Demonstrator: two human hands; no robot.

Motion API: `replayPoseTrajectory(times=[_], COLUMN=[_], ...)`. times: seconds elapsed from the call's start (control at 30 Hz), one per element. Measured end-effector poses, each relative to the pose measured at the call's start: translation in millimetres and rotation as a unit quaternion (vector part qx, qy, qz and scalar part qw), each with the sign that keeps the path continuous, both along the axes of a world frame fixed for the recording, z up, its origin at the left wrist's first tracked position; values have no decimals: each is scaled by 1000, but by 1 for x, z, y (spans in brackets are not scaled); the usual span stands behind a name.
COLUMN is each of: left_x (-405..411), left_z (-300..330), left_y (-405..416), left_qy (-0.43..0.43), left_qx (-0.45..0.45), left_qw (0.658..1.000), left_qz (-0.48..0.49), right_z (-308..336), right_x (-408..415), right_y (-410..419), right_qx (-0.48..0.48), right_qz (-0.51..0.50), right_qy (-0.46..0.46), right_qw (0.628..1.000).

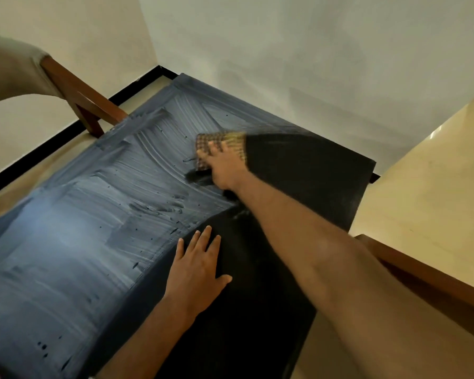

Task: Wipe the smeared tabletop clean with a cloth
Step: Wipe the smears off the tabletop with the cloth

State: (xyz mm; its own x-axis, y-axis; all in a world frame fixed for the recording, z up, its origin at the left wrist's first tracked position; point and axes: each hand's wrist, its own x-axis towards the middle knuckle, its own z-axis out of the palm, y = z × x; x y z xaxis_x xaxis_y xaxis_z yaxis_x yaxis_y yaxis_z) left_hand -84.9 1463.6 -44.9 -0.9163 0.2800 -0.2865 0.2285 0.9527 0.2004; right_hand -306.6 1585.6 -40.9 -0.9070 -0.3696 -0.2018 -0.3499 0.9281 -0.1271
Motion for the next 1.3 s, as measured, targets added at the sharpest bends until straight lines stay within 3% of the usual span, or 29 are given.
replayPoseTrajectory(times=[0.13, 0.27, 0.4, 0.57, 0.67, 0.77, 0.9, 1.03, 1.17, 1.3], left_x=[0, 0, 2, 15, 27, 42, 62, 76, 81, 84], left_z=[2, 9, 14, 16, 18, 20, 25, 30, 35, 38], left_y=[2, 3, 3, -10, -22, -31, -39, -44, -47, -53], left_qy=[-5, 0, -16, -21, -24, -26, -23, -36, -55, -62], left_qx=[-6, -8, -8, -9, -14, -20, -32, -28, -16, -10], left_qw=[1000, 1000, 1000, 1000, 999, 999, 999, 998, 997, 996], left_qz=[4, 4, 4, 10, 17, 26, 33, 45, 57, 57], right_z=[-5, 2, 1, -4, -1, 0, 4, 3, 5, 7], right_x=[23, 28, 58, 87, 92, 110, 144, 160, 151, 156], right_y=[7, 104, 217, 217, 154, 60, -52, -41, 78, 201], right_qx=[4, -8, 5, 12, 3, 5, 8, -4, -20, 7], right_qz=[68, -85, -244, -330, -268, -137, 35, 112, -72, -272], right_qy=[-8, 7, -6, -20, -13, 5, -2, -29, -14, -27], right_qw=[998, 996, 970, 944, 963, 991, 999, 993, 997, 962])
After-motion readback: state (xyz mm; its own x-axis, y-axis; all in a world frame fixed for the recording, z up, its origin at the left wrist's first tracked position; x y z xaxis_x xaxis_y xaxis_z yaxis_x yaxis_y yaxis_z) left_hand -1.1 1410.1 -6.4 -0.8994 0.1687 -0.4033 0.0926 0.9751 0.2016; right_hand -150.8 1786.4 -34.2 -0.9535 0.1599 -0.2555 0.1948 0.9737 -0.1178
